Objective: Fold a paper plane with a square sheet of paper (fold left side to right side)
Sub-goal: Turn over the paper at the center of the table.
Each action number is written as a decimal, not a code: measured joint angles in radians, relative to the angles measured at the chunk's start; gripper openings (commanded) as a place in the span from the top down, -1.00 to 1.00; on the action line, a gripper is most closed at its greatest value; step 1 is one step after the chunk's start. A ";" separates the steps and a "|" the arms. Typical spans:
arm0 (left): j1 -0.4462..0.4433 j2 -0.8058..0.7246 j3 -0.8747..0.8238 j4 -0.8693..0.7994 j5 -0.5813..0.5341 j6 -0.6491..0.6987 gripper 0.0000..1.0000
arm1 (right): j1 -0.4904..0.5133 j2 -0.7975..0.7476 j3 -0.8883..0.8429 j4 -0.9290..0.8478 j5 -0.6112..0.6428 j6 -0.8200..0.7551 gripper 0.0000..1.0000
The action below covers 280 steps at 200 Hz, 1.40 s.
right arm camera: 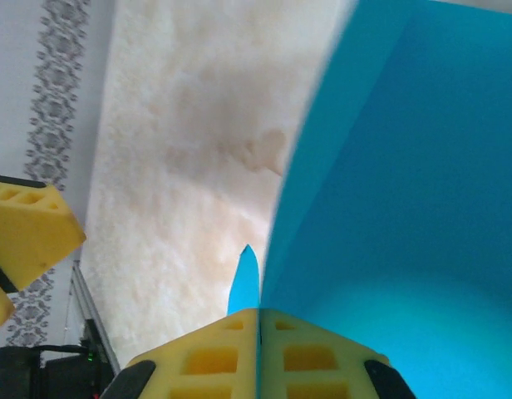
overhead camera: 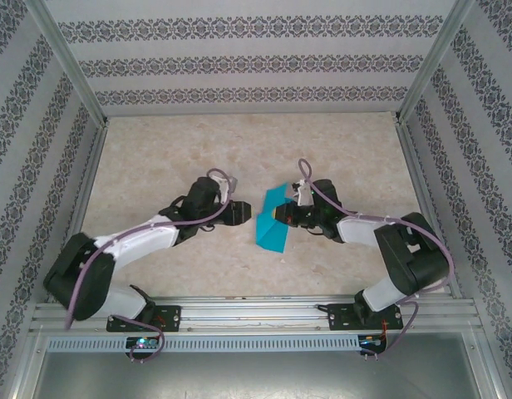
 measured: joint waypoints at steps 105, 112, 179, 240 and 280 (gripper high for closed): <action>0.114 -0.290 -0.169 0.456 0.204 -0.253 -0.87 | -0.054 -0.232 0.000 0.450 -0.171 0.114 1.00; 0.114 -0.262 -0.160 0.490 0.234 -0.274 -0.84 | -0.049 -0.232 0.000 0.469 -0.174 0.130 1.00; 0.087 -0.061 -0.110 0.663 0.367 -0.386 -0.57 | 0.011 -0.205 0.016 0.574 -0.175 0.208 1.00; 0.078 -0.003 -0.098 0.728 0.407 -0.441 0.15 | 0.016 -0.163 0.019 0.591 -0.161 0.230 0.99; 0.079 -0.003 -0.084 0.732 0.410 -0.440 0.48 | 0.015 -0.162 0.019 0.591 -0.147 0.238 0.75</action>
